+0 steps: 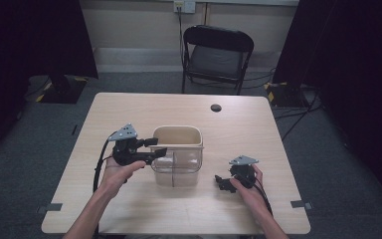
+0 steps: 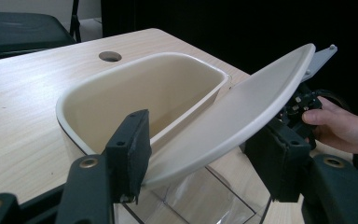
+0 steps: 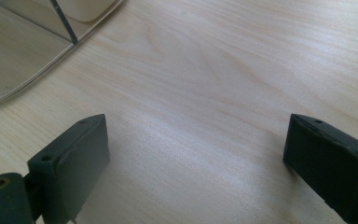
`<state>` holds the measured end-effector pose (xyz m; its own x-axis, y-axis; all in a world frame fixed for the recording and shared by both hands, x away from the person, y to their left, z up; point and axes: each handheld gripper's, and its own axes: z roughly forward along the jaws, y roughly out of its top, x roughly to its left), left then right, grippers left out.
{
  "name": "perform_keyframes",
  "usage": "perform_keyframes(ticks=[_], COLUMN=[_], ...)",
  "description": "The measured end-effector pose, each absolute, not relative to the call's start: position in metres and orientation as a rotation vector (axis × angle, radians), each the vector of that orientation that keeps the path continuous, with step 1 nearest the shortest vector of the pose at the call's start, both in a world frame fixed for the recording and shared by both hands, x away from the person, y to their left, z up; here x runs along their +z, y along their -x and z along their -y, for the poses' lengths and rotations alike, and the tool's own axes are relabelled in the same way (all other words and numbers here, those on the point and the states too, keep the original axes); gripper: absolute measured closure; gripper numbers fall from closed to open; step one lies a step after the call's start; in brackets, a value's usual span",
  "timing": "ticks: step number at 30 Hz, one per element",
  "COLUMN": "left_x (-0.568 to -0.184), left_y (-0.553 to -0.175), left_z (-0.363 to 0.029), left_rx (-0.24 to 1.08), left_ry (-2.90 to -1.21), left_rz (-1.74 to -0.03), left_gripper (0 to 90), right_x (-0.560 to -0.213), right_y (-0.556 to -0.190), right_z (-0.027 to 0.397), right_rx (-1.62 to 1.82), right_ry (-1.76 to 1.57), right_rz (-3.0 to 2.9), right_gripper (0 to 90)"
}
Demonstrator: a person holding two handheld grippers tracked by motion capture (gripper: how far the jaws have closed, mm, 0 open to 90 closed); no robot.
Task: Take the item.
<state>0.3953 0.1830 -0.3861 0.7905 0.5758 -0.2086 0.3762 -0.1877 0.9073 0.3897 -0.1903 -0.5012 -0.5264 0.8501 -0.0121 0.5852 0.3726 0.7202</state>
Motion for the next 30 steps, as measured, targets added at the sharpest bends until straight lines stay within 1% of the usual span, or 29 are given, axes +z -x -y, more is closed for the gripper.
perform_keyframes(ticks=[30], left_x=[-0.3862], left_y=[-0.3954], left_z=[-0.1827], left_rx=[0.213], left_ry=[-1.808], left_rz=[-0.732], left_gripper=[40.6], right_x=[-0.5012], right_y=[-0.3897], right_z=[0.1903], right_rx=[0.951], right_ry=[-1.249], right_rz=[-2.256], right_gripper=[6.2])
